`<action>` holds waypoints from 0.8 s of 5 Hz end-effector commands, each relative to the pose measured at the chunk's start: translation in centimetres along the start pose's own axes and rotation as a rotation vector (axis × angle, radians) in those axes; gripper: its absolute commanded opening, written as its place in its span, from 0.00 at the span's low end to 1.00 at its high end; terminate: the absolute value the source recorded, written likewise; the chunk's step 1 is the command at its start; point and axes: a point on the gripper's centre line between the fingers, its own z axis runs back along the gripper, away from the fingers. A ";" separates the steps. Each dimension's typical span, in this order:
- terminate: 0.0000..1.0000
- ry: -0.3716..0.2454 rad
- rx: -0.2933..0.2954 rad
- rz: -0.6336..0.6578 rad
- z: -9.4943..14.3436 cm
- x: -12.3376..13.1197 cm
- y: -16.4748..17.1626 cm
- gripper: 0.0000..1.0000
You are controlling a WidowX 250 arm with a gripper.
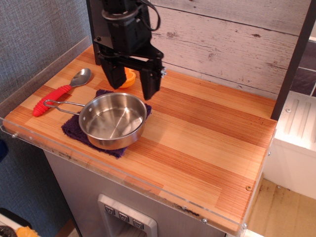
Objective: Take the silver vessel and place it on the top right of the purple cloth.
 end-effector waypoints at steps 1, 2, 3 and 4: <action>0.00 -0.004 0.039 -0.048 -1.6 0.2 -1.5 1.00; 0.00 0.050 0.098 -0.048 -3.8 -0.3 -2.1 1.00; 0.00 0.092 0.124 -0.036 -5.3 -0.8 -2.0 1.00; 0.00 0.115 0.131 -0.033 -6.1 -1.1 -1.8 1.00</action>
